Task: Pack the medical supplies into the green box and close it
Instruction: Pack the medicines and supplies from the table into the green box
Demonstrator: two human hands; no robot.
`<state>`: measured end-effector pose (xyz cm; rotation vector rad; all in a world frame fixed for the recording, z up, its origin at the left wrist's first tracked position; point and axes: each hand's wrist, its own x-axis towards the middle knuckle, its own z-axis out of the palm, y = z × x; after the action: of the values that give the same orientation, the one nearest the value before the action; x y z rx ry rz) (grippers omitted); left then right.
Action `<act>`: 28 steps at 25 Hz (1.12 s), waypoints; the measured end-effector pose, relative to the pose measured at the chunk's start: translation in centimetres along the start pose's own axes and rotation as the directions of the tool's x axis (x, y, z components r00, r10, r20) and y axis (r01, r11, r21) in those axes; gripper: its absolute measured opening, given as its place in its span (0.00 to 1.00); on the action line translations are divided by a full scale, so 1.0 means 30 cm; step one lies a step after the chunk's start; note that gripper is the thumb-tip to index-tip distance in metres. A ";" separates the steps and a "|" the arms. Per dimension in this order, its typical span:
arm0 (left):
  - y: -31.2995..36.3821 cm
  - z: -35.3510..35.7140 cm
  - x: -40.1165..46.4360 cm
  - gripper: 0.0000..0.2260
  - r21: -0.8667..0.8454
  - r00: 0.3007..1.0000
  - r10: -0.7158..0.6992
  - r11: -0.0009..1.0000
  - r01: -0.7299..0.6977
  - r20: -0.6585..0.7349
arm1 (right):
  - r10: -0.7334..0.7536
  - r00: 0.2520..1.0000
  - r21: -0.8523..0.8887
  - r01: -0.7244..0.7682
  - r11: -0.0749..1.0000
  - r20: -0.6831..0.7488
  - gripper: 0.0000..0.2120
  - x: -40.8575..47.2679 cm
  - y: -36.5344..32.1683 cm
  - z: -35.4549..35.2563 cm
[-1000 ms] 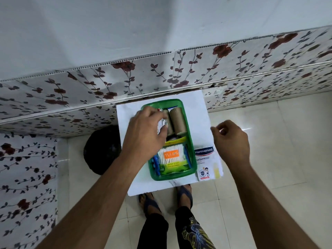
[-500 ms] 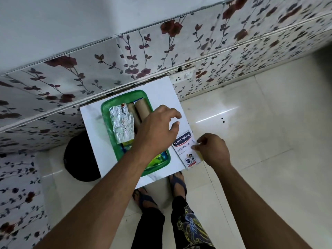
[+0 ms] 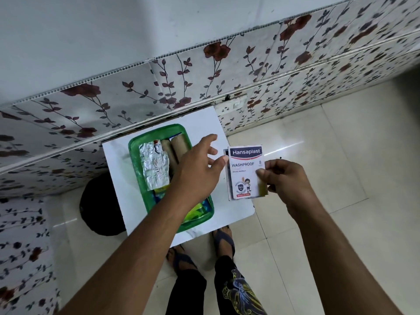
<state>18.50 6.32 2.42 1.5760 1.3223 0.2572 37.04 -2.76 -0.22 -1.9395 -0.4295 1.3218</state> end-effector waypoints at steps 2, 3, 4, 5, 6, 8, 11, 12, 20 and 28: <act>0.006 -0.027 -0.012 0.17 -0.226 0.993 -0.106 0.967 0.114 0.046 | -0.009 0.997 0.070 0.004 0.998 0.073 0.06 -0.014 -0.047 0.038; 0.001 -0.051 -0.022 0.16 -0.313 0.990 -0.135 0.940 0.137 0.029 | -0.005 0.994 0.096 -0.006 0.995 0.110 0.07 -0.021 -0.070 0.066; -0.007 -0.082 -0.031 0.15 -0.356 0.988 -0.156 0.924 0.141 -0.015 | 0.004 0.990 0.123 -0.021 0.992 0.138 0.07 -0.029 -0.090 0.093; -0.020 -0.122 -0.040 0.16 -0.361 0.982 -0.176 0.922 0.139 -0.072 | 0.014 0.986 0.152 -0.040 0.988 0.165 0.06 -0.036 -0.108 0.121; -0.040 -0.167 -0.050 0.16 -0.350 0.971 -0.197 0.927 0.139 -0.135 | 0.019 0.983 0.175 -0.052 0.983 0.184 0.04 -0.042 -0.122 0.146; -0.116 -0.267 -0.064 0.16 -0.311 0.930 -0.241 0.938 0.151 -0.278 | 0.015 0.978 0.193 -0.057 0.980 0.210 0.01 -0.053 -0.141 0.194; -0.229 -0.363 -0.061 0.16 -0.239 0.881 -0.258 0.956 0.172 -0.396 | 0.016 0.977 0.140 -0.047 0.989 0.214 0.03 -0.064 -0.142 0.245; -0.257 -0.371 -0.052 0.16 -0.194 0.879 -0.246 0.964 0.180 -0.409 | 0.019 0.977 0.118 -0.045 0.992 0.211 0.04 -0.066 -0.139 0.260; -0.282 -0.327 -0.023 0.21 0.353 0.855 0.016 0.915 0.196 -0.518 | -0.017 0.989 -0.121 0.035 0.992 0.148 0.08 -0.075 -0.131 0.320; -0.349 -0.339 -0.039 0.24 0.660 0.965 0.036 0.737 0.149 -0.258 | -0.114 0.973 -0.492 0.200 0.847 0.200 0.07 -0.143 -0.109 0.452</act>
<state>4.58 9.67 -0.62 2.1564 1.7945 -0.0908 23.46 1.94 2.29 -2.1590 -1.0954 1.3559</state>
